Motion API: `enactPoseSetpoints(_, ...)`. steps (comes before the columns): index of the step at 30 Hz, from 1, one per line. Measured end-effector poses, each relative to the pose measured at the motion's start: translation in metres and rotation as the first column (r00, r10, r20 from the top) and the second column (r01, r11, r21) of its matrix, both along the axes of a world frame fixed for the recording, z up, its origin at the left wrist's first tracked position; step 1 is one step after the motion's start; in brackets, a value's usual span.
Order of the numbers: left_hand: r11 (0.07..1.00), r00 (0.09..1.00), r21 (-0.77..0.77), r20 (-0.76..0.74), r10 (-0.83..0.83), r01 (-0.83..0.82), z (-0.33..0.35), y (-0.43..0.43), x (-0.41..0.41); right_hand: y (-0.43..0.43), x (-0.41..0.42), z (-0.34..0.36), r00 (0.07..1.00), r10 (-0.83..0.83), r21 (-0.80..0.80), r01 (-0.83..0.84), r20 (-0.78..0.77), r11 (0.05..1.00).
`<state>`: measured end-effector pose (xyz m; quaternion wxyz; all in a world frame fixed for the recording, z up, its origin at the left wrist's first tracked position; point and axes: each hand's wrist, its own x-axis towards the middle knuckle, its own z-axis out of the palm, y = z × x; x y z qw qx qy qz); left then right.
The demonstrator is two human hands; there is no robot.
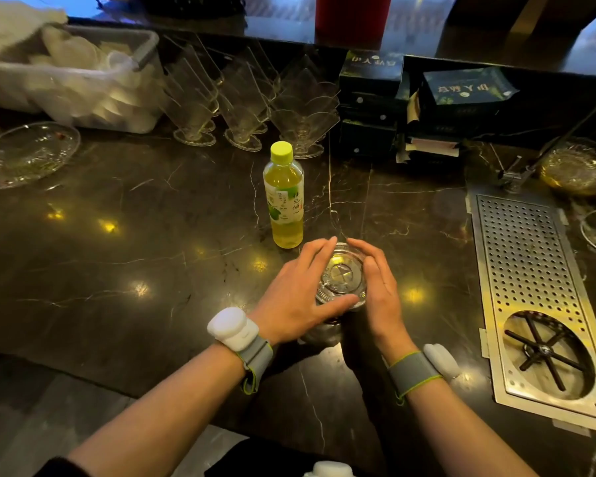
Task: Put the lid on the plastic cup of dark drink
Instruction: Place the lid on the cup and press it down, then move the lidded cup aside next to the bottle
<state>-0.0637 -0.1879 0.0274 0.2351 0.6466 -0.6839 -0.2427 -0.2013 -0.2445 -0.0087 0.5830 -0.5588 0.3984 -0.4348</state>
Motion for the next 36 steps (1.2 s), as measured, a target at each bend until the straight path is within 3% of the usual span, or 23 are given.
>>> enactPoseSetpoints(5,0.995,0.974,0.077,-0.224,-0.04,0.059,0.001,0.0,0.005,0.002,0.0,0.005,1.0,0.001,0.006,-0.001,-0.023,1.0)
enactPoseSetpoints(9,0.996,0.969,0.049,-0.239,-0.057,0.071,0.001,-0.003,0.008,-0.001,-0.003,0.007,0.996,0.057,0.04,-0.054,-0.074,0.998)
enactPoseSetpoints(15,0.998,0.937,0.015,-0.344,0.066,-0.064,-0.004,0.002,0.008,-0.002,-0.007,0.008,0.994,0.065,0.107,-0.056,-0.088,0.993)
enactPoseSetpoints(21,0.974,0.919,-0.021,-0.336,0.205,-0.225,-0.004,0.018,0.044,-0.002,-0.007,0.007,0.997,0.037,0.137,-0.029,-0.061,0.99)
enactPoseSetpoints(31,0.848,0.835,-0.076,-0.242,0.494,-0.524,-0.002,0.003,0.121,0.011,-0.006,0.003,0.994,0.052,0.182,-0.033,-0.098,0.983)
enactPoseSetpoints(36,0.813,0.796,-0.074,-0.272,0.541,-0.578,-0.002,-0.029,0.139,0.011,-0.008,0.004,0.988,0.037,0.174,-0.01,-0.148,0.985)
